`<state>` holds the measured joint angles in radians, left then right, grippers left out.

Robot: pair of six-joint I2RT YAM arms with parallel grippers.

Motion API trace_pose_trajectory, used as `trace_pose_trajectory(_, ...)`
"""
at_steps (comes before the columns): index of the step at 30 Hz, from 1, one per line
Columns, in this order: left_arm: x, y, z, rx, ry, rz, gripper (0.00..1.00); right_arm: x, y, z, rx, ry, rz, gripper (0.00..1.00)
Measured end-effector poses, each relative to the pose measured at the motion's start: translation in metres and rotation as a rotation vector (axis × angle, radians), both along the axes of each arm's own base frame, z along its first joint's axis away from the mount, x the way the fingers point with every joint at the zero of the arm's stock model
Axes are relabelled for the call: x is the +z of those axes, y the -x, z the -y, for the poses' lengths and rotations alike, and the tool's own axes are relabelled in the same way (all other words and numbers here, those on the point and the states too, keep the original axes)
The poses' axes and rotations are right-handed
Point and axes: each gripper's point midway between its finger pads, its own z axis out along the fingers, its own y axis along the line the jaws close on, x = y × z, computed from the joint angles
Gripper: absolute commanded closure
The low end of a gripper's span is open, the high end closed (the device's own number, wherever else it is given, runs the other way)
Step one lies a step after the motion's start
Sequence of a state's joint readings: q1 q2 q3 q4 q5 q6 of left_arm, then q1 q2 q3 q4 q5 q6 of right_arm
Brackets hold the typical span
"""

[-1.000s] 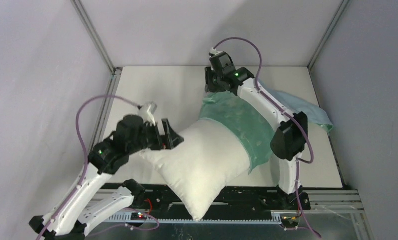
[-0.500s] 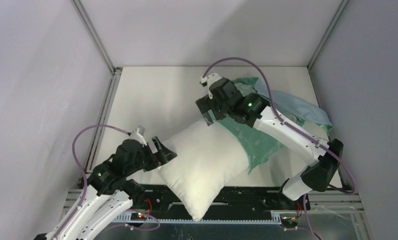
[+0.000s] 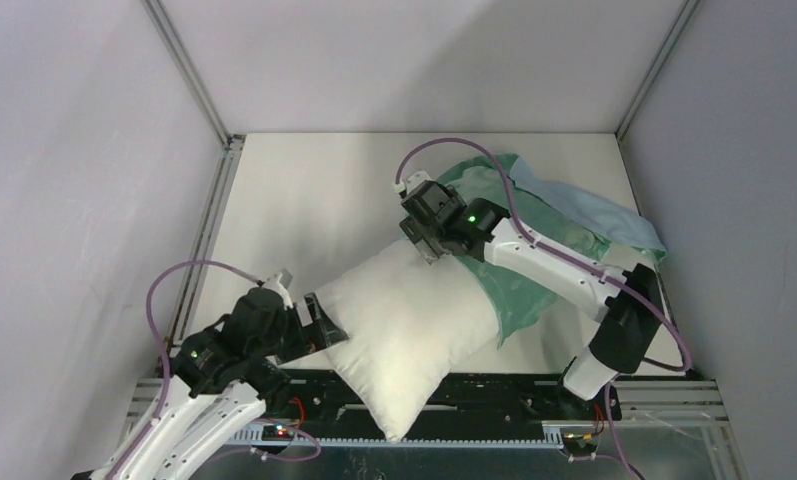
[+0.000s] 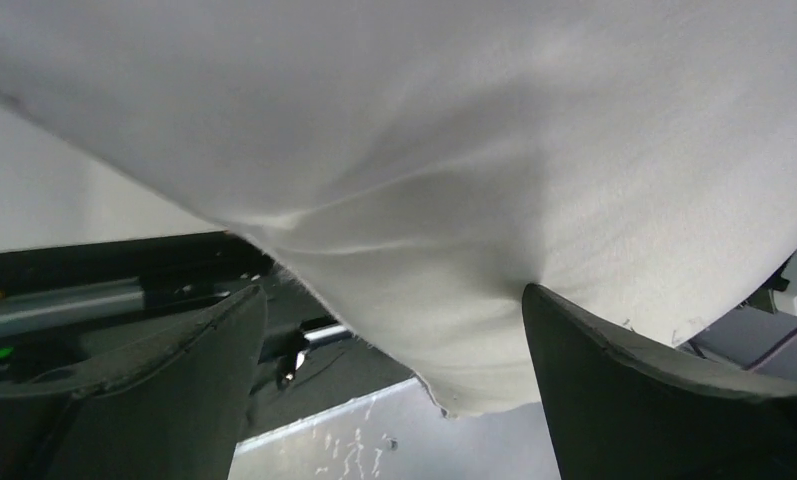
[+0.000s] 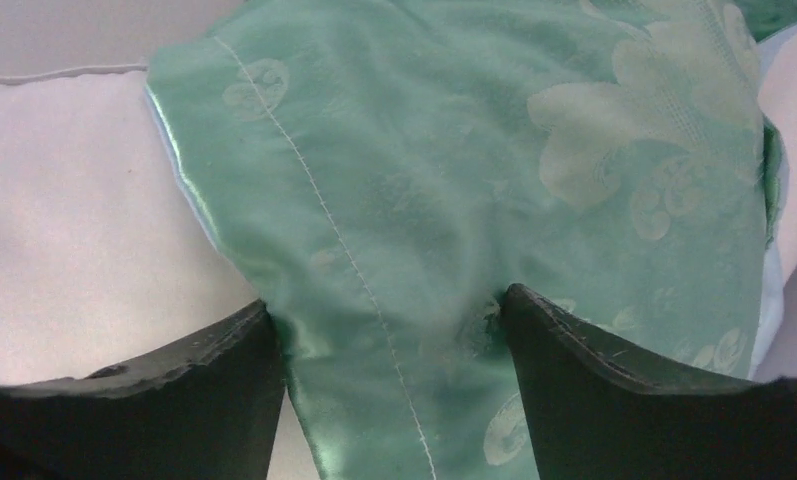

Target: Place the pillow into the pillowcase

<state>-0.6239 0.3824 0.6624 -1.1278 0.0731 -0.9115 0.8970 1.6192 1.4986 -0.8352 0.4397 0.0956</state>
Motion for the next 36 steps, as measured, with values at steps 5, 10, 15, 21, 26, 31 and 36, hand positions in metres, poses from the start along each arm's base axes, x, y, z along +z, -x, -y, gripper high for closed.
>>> trace_pose_trajectory(5, -0.018, -0.014, 0.029, -0.020, 0.109, 0.005, 0.03, -0.002, -0.010, -0.003, -0.028, 0.053, 0.018, 0.91)
trace_pose_trajectory(10, -0.034, -0.049, 0.058, 0.023, 0.199, 0.042, 0.66, 0.019, -0.019, -0.030, -0.031, 0.011, 0.030, 1.00)
trace_pose_trajectory(15, -0.026, -0.108, 0.075, 0.146, 0.226, 0.158, 1.00, 0.061, -0.002, -0.093, 0.062, -0.140, 0.028, 1.00)
trace_pose_trajectory(21, -0.005, -0.157, 0.071, 0.282, 0.206, 0.255, 1.00, 0.062, 0.032, -0.121, 0.134, -0.201, -0.019, 0.92)
trace_pose_trajectory(26, 0.029, -0.175, 0.058, 0.362, 0.215, 0.372, 1.00, 0.013, 0.012, -0.088, 0.023, -0.166, -0.108, 0.25)
trace_pose_trajectory(31, 0.029, -0.176, 0.051, 0.366, 0.164, 0.393, 1.00, 0.018, 0.011, -0.057, -0.045, -0.203, -0.065, 0.05)
trace_pose_trajectory(36, 0.026, -0.178, 0.043, 0.380, 0.135, 0.392, 1.00, 0.044, 0.035, 0.002, -0.114, -0.264, 0.038, 0.00)
